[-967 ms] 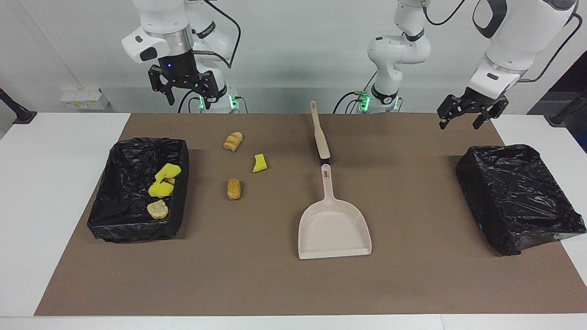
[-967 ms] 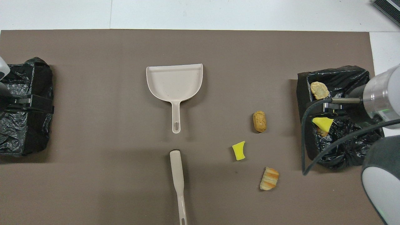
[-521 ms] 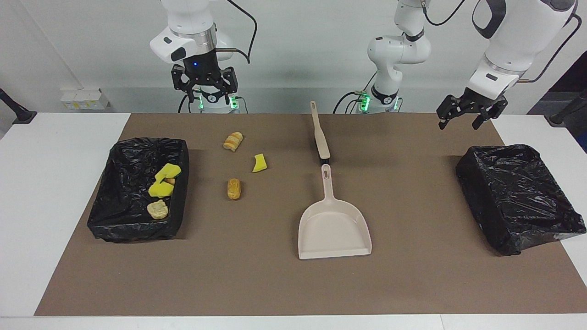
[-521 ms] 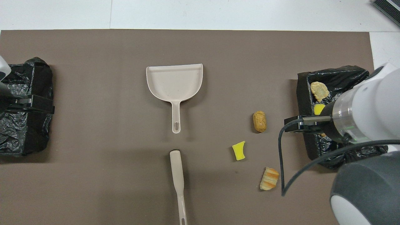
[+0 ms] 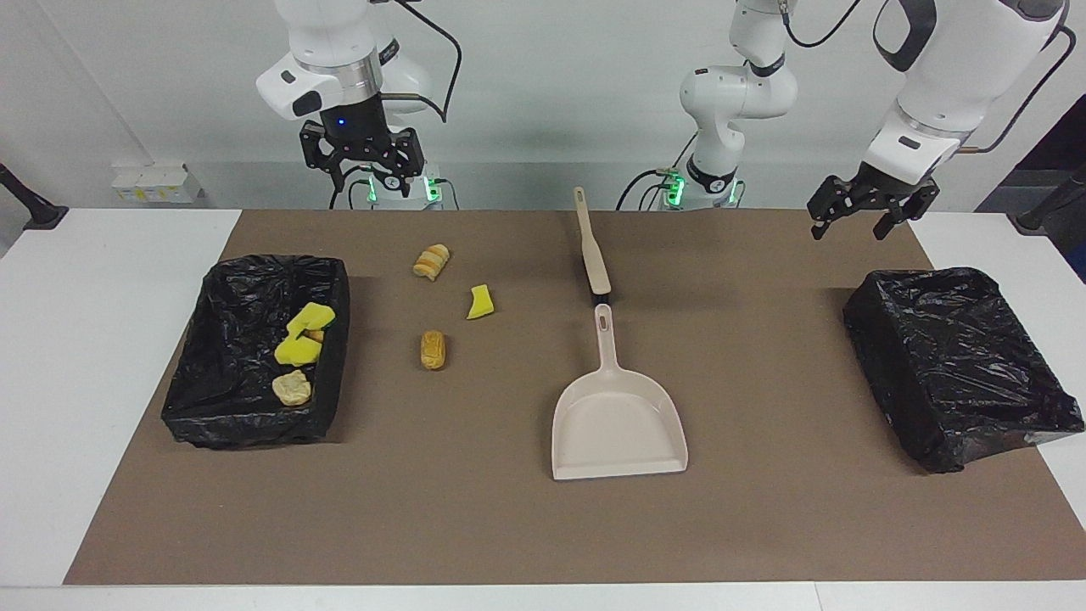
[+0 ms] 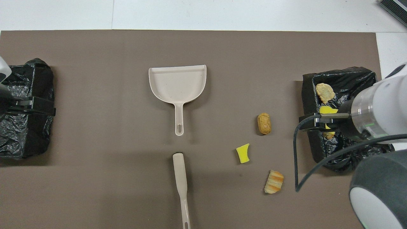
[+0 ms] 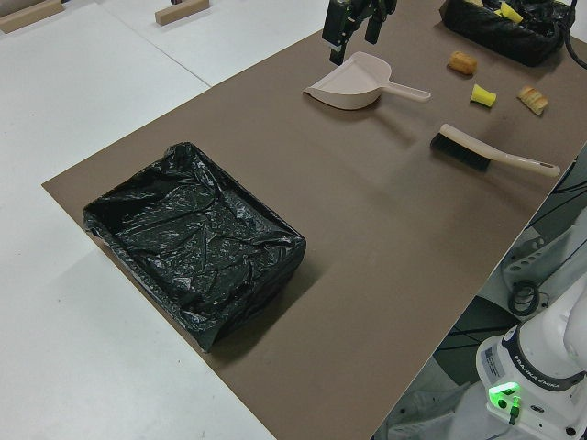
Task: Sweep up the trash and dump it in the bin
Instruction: 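Grasp the dustpan handle with the left gripper and lift it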
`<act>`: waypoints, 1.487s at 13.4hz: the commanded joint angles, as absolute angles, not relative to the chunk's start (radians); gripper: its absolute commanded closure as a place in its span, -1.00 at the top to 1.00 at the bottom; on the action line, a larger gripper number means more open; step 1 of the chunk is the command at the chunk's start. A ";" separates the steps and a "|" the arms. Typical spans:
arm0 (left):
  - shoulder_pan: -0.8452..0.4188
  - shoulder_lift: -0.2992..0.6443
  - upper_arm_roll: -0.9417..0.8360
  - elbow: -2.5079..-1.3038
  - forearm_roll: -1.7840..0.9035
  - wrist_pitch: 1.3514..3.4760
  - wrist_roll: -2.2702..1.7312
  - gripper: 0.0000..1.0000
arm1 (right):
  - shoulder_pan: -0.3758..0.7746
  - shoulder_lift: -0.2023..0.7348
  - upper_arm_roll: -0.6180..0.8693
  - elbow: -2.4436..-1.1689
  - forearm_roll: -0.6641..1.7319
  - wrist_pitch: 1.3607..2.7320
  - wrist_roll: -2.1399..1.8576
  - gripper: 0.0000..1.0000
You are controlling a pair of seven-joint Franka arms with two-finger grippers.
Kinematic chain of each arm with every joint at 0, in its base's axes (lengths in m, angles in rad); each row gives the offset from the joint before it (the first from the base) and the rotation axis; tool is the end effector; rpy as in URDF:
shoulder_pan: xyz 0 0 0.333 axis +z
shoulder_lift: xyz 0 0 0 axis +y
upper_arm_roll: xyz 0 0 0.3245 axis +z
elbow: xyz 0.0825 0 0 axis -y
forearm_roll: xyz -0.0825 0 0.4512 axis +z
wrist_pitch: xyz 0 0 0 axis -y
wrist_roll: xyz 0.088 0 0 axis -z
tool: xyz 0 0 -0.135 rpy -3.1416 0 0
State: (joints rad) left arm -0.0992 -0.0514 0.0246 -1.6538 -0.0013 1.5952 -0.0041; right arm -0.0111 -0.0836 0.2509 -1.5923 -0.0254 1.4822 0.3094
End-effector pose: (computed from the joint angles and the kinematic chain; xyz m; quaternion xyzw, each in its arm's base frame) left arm 0.6047 -0.0451 0.5939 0.9994 -0.0352 -0.0037 0.0011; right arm 0.5682 0.1412 0.6348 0.9990 -0.0363 -0.0078 0.0261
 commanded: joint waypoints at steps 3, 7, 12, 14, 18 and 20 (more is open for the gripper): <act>-0.156 -0.040 0.012 -1.732 -0.095 1.670 -0.040 1.00 | -0.055 -0.025 0.252 -1.505 -0.025 1.506 0.272 1.00; -0.343 0.012 0.014 -1.893 -0.104 1.972 -0.276 1.00 | -0.064 0.011 0.253 -1.463 -0.072 1.491 0.218 1.00; -0.521 0.204 0.017 -1.890 -0.094 2.222 -0.408 1.00 | -0.080 0.040 0.249 -1.434 -0.069 1.490 0.189 1.00; -0.564 0.251 0.017 -1.884 -0.068 2.264 -0.526 1.00 | -0.095 0.064 0.248 -1.396 -0.061 1.470 0.157 1.00; -0.615 0.314 0.017 -1.867 0.012 2.306 -0.712 0.77 | -0.095 0.066 0.249 -1.390 -0.060 1.463 0.117 1.00; -0.612 0.314 0.017 -1.867 0.012 2.310 -0.710 -0.19 | -0.095 0.066 0.249 -1.390 -0.067 1.462 0.117 1.00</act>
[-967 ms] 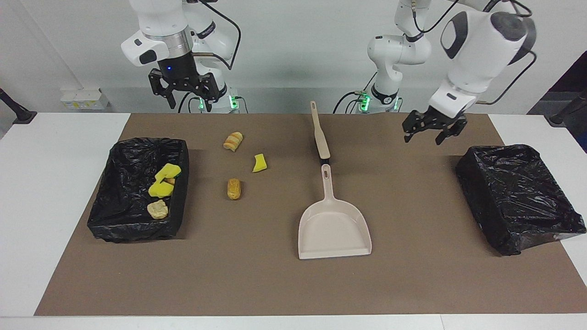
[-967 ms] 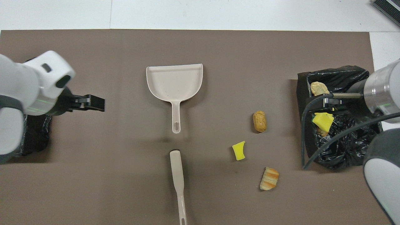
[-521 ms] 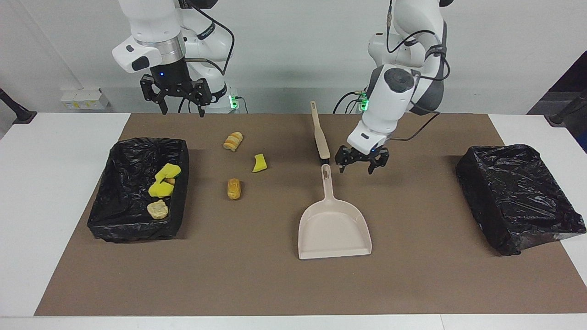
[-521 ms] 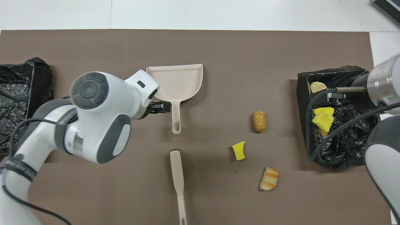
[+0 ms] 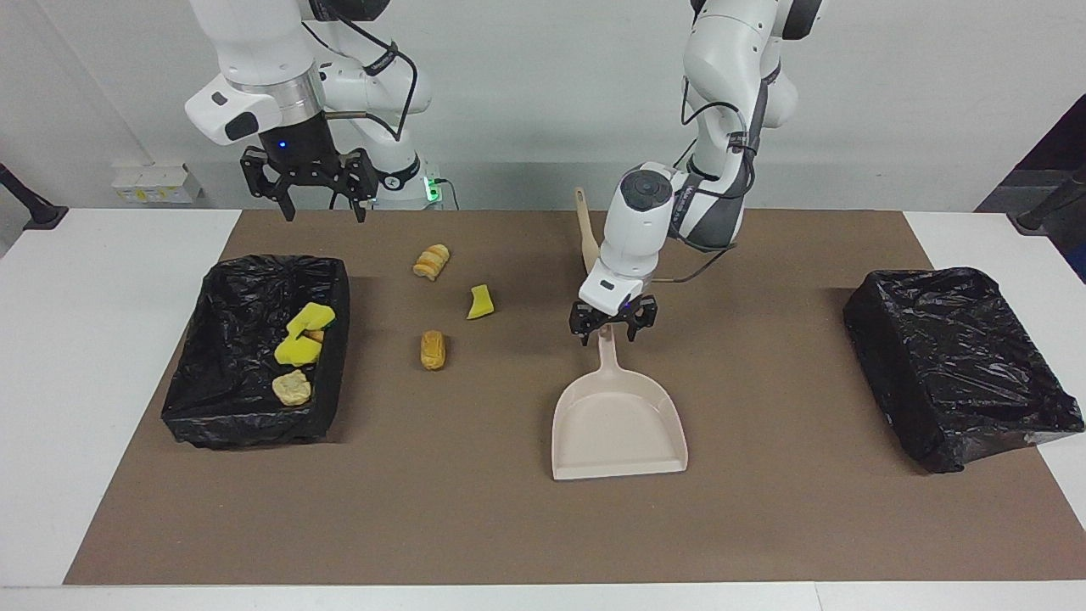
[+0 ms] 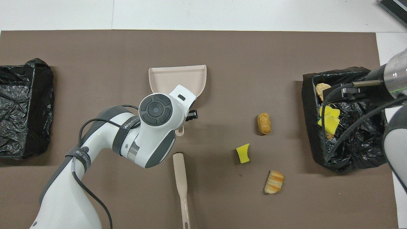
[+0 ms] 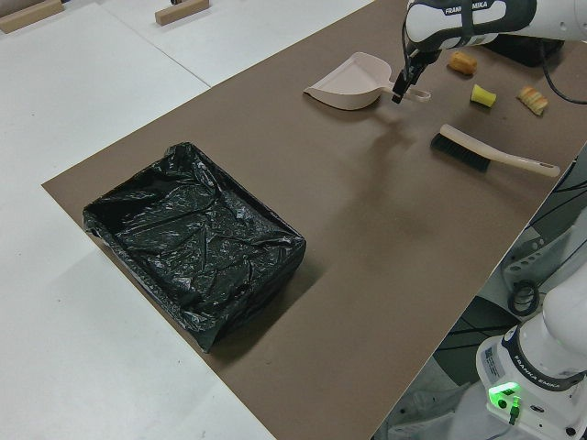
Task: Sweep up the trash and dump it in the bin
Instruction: 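Grasp the dustpan handle with the left gripper and lift it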
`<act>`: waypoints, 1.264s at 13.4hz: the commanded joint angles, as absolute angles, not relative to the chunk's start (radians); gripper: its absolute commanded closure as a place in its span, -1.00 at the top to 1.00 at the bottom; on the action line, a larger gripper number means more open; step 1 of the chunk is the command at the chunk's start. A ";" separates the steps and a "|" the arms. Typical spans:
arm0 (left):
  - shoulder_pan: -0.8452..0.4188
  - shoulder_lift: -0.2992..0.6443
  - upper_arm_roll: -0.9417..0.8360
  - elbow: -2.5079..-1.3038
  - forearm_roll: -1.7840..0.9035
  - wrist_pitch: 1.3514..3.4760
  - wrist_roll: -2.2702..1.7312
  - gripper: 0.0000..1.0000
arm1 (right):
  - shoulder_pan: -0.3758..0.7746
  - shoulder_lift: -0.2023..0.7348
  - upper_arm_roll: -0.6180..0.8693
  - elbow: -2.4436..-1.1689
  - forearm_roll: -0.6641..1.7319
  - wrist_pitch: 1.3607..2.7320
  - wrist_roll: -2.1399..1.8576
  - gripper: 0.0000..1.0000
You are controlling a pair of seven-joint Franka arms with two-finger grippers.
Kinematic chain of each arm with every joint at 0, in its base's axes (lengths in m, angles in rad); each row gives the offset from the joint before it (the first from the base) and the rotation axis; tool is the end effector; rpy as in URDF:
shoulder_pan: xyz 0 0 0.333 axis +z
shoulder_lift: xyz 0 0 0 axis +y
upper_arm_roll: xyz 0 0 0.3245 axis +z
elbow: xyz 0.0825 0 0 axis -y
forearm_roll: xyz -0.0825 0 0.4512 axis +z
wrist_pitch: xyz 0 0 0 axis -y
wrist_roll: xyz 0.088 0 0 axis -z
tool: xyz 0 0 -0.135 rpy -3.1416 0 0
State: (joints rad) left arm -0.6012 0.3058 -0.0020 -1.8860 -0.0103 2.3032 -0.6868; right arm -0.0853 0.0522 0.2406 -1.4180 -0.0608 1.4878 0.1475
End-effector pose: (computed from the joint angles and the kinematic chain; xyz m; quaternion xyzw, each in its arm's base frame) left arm 0.5711 -0.3939 0.2978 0.9974 0.0450 0.0419 0.0369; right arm 0.6242 0.0848 0.6478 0.9997 0.0009 0.0130 0.0223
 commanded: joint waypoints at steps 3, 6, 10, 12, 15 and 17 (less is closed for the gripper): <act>-0.600 0.322 0.017 -1.864 0.015 2.335 -0.684 -1.00 | -0.095 0.066 0.250 -1.391 -0.066 1.463 0.114 1.00; -0.557 0.342 0.020 -1.815 0.014 2.316 -0.597 -1.00 | -0.094 0.066 0.249 -1.391 -0.066 1.465 0.115 1.00; -0.471 0.336 0.020 -1.674 0.003 2.067 -0.525 -1.00 | -0.091 0.052 0.249 -1.396 -0.058 1.466 0.124 1.00; -0.411 0.331 0.015 -1.628 -0.026 1.984 -0.387 -1.00 | -0.083 0.049 0.249 -1.401 -0.052 1.473 0.127 1.00; -0.319 0.313 0.012 -1.621 -0.057 1.879 -0.145 -1.00 | -0.071 0.022 0.250 -1.436 -0.051 1.460 0.141 1.00; -0.270 0.295 0.012 -1.624 -0.058 1.835 0.004 -1.00 | -0.040 -0.053 0.252 -1.546 -0.043 1.482 0.149 1.00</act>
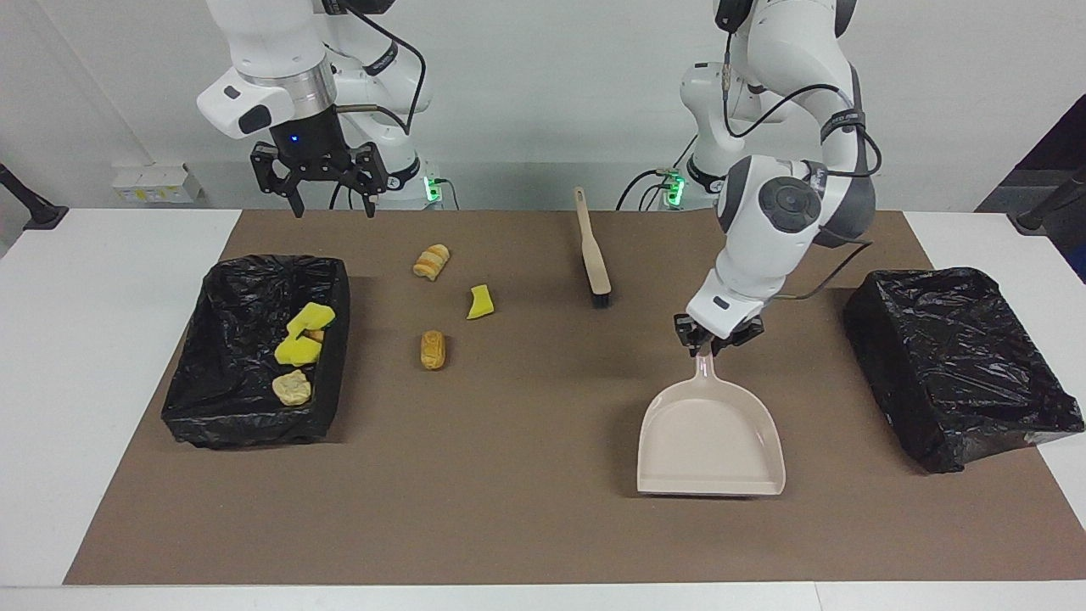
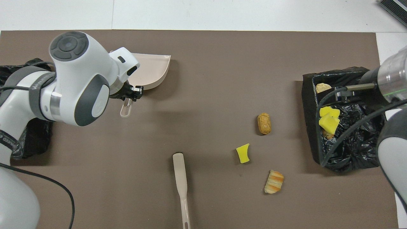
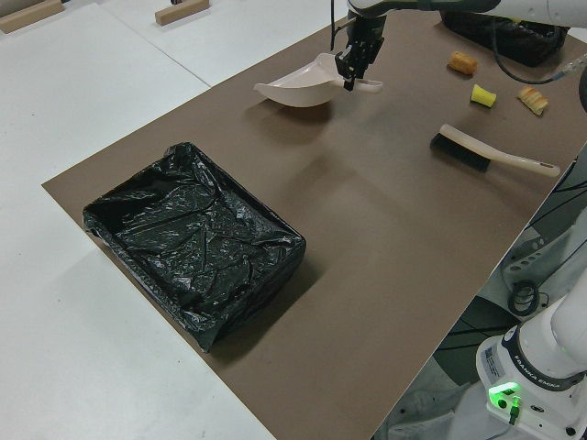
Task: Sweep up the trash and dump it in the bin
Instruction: 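Pull the dustpan with the left gripper while the right gripper reaches the brush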
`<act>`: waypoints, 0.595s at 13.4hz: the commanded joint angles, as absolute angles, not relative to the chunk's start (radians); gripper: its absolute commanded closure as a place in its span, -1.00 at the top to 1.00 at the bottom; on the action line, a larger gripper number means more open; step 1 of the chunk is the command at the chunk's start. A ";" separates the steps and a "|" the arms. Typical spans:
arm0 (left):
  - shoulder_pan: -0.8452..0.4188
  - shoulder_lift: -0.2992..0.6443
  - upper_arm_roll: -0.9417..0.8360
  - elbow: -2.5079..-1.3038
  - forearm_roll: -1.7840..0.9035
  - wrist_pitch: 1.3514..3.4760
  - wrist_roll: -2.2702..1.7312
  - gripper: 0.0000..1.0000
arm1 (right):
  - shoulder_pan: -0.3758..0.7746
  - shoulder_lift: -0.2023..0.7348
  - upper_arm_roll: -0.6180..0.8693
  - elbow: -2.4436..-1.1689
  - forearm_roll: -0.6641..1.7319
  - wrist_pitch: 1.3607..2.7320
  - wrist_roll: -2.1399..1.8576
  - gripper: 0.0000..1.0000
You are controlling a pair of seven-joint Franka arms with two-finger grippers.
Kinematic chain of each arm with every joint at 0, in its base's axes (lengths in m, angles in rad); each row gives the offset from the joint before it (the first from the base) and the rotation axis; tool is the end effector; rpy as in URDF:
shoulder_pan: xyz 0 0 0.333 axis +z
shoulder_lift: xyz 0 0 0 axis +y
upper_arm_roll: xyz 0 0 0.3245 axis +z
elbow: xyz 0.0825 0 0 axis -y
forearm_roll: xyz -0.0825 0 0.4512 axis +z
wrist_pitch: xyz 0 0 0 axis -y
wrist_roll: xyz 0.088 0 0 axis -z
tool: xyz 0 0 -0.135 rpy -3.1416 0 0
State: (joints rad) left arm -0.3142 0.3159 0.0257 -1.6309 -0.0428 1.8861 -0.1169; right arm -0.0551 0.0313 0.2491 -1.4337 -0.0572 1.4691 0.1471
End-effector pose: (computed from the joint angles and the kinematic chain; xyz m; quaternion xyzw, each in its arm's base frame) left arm 0.6780 -0.2071 0.3869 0.9963 -0.0789 -0.0329 0.0097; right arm 0.6112 0.1092 0.6506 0.9995 0.0204 0.0067 0.0238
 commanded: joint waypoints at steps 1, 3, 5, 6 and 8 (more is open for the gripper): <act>-0.247 0.295 0.014 -1.623 -0.072 1.824 0.105 -1.00 | -0.032 -0.086 0.250 -1.590 -0.007 1.489 0.150 1.00; -0.215 0.290 0.018 -1.628 -0.077 1.795 0.243 -1.00 | -0.022 -0.142 0.255 -1.670 0.055 1.509 0.172 1.00; -0.169 0.287 0.020 -1.638 -0.077 1.784 0.427 -1.00 | 0.053 -0.172 0.277 -1.735 0.069 1.554 0.242 1.00; -0.141 0.282 0.018 -1.646 -0.077 1.781 0.537 -1.00 | 0.102 -0.170 0.293 -1.759 0.074 1.580 0.320 1.00; -0.104 0.272 0.021 -1.666 -0.078 1.787 0.777 -1.00 | 0.190 -0.155 0.333 -1.807 0.097 1.668 0.470 1.00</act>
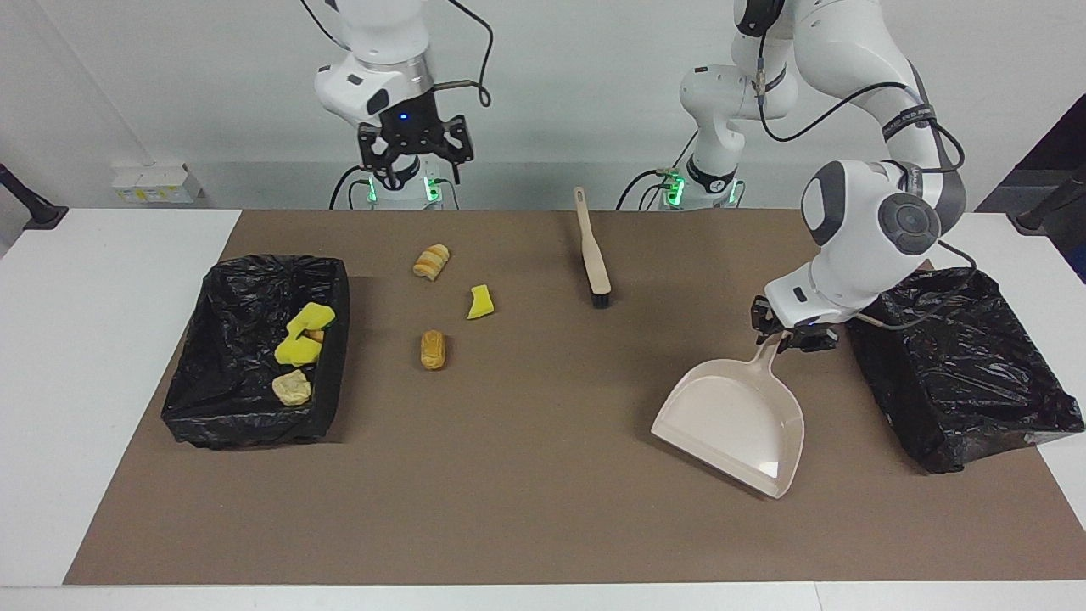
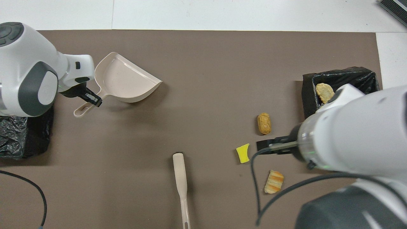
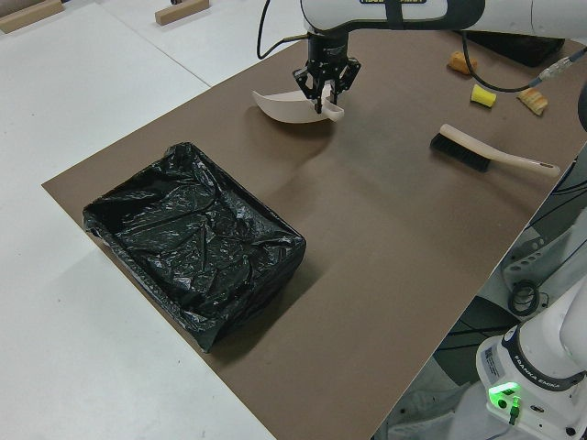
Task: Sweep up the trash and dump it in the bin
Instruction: 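Pull the dustpan with the left gripper while the right gripper reaches the brush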
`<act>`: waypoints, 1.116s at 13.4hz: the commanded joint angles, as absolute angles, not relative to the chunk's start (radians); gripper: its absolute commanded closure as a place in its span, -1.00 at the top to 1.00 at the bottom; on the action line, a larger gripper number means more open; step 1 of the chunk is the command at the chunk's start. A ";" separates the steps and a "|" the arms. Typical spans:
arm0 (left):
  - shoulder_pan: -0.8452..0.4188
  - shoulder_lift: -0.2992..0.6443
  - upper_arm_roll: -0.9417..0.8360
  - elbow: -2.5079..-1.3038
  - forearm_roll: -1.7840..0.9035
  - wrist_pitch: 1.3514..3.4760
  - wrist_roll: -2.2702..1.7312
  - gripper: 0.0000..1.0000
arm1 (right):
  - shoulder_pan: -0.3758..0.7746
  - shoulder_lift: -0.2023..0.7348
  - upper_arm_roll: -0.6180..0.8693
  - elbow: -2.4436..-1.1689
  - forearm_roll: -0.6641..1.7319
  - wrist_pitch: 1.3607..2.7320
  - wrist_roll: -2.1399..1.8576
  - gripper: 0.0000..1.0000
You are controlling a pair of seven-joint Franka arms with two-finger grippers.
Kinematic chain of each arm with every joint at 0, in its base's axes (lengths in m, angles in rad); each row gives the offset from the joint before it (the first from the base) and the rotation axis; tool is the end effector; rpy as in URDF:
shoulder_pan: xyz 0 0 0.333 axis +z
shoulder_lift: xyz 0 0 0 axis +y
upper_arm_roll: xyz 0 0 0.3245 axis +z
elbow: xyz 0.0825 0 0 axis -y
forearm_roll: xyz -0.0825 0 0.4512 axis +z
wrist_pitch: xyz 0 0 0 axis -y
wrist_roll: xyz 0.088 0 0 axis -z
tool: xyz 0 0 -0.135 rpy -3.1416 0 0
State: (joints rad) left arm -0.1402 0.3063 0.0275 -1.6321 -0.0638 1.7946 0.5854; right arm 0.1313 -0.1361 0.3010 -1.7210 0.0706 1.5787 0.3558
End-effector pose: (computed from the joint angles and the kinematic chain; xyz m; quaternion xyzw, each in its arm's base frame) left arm 0.6897 -0.0866 0.3864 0.9400 -0.3326 -0.0636 0.0424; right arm 0.5178 0.2596 0.6025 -0.9992 -0.0363 0.0115 0.0117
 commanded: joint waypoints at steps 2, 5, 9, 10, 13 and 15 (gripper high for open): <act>-0.068 0.253 0.021 -1.712 -0.078 1.824 1.008 -1.00 | 0.241 -0.141 0.400 -1.893 0.092 1.777 0.601 1.00; -0.028 0.197 0.021 -1.836 -0.121 1.920 1.256 -1.00 | 0.259 -0.132 0.518 -2.053 0.089 1.969 0.734 1.00; -0.075 0.176 0.023 -1.893 -0.117 1.962 1.282 -1.00 | 0.304 -0.111 0.626 -2.202 0.092 2.132 0.905 1.00; -0.080 0.173 0.021 -1.916 -0.107 1.968 1.285 -1.00 | 0.325 -0.086 0.640 -2.227 0.092 2.178 0.929 1.00; -0.103 0.160 0.021 -1.945 -0.086 1.999 1.293 -1.00 | 0.383 -0.017 0.647 -2.255 0.077 2.252 0.991 0.99; -0.106 0.153 0.021 -1.971 -0.084 2.023 1.295 -1.00 | 0.396 -0.015 0.649 -2.298 0.072 2.296 0.991 0.87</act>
State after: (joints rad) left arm -0.0965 0.2026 0.0106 -1.9055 -0.0960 1.9781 1.2744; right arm 0.3943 -0.0157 0.6463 -2.2618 0.0733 2.2495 0.9749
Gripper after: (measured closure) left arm 0.683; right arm 0.031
